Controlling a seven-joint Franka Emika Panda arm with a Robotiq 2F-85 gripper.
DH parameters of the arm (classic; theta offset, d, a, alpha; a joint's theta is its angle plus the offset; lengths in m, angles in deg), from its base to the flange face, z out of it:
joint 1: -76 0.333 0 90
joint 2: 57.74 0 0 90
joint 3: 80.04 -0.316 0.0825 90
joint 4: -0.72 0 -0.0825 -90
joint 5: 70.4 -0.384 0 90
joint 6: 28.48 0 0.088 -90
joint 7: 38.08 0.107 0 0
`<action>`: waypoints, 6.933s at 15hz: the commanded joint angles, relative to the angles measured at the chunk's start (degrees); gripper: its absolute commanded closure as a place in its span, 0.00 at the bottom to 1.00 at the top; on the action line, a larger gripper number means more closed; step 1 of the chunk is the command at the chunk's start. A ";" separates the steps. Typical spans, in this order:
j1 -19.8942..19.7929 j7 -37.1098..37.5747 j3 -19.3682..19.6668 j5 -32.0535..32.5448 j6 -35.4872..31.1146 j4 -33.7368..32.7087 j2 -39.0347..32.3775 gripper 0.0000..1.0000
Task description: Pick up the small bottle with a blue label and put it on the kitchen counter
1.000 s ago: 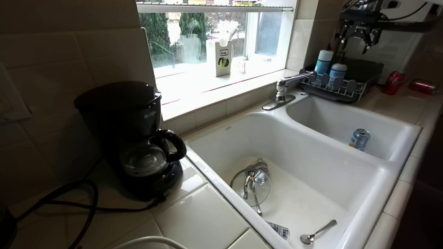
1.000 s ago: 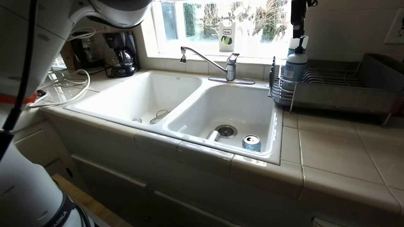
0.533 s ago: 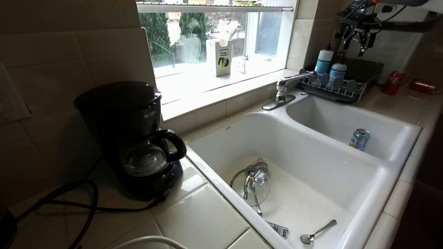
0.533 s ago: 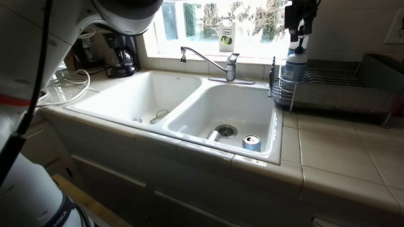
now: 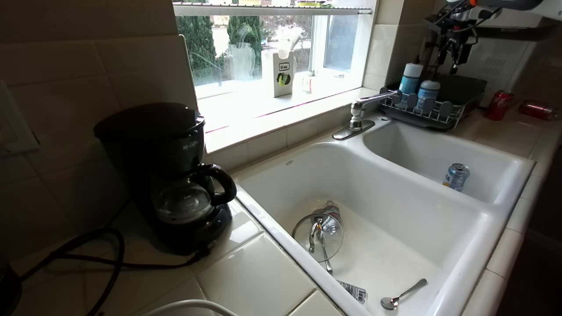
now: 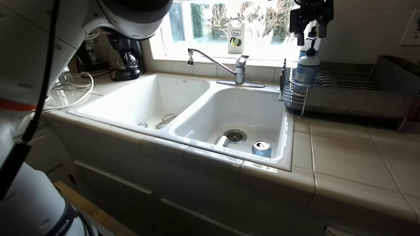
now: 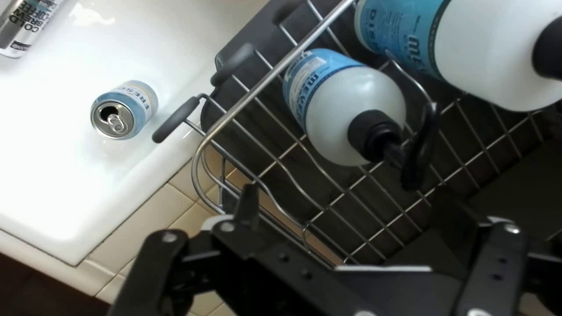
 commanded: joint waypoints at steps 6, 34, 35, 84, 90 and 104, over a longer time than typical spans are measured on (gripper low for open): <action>-1.17 -1.49 -2.04 -1.74 1.31 -3.13 -1.78 0.00; -4.89 -13.23 -7.59 -4.61 -0.35 -3.73 -2.75 0.30; -5.07 -13.41 -7.82 -4.67 -0.38 -3.78 -2.91 0.31; -5.57 -22.52 -7.30 -0.35 7.89 -5.62 3.55 0.92; -7.84 -27.43 -7.39 -1.28 12.84 -4.33 7.30 0.92; -7.46 -46.90 -7.40 0.05 10.82 15.72 17.78 0.92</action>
